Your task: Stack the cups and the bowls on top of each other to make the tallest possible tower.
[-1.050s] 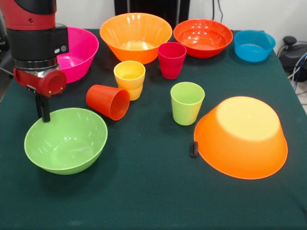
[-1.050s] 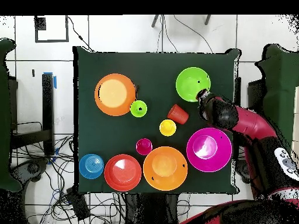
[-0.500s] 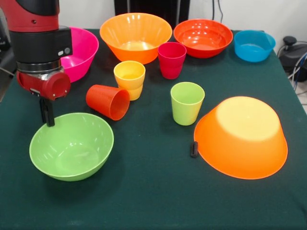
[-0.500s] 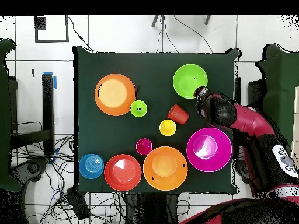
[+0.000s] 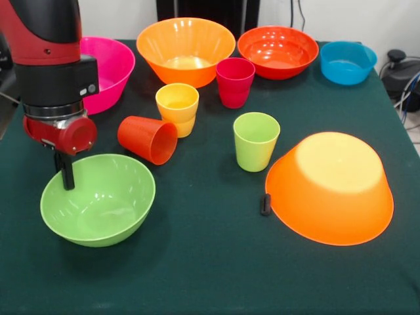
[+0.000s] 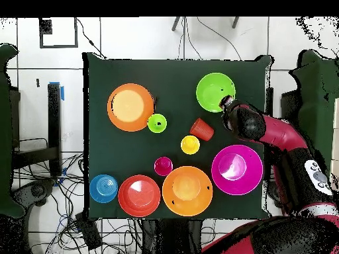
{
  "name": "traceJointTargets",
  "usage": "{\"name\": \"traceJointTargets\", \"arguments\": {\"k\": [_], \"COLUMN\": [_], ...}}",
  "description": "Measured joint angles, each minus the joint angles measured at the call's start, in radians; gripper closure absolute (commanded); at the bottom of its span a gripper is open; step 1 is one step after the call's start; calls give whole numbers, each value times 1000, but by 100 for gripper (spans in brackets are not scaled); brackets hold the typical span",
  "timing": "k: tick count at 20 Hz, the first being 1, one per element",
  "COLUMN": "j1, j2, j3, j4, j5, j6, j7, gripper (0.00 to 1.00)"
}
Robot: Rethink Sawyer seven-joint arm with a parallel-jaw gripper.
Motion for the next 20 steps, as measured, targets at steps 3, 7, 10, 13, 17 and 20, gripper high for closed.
{"name": "traceJointTargets", "arguments": {"k": [3, 7, 10, 13, 17, 20], "j1": [-4, -13, -19, -24, -25, -26], "j2": [10, 13, 16, 20, 21, 23], "j3": [10, 24, 32, 39, 42, 43], "j4": [-11, -17, -17, -20, -22, -24], "j5": [-11, -23, -28, -34, -37, -58], "j6": [0, 0, 0, 0, 0, 0], "j7": [0, 0, 0, 0, 0, 0], "gripper": [100, 100, 100, 100, 100, 0]}}
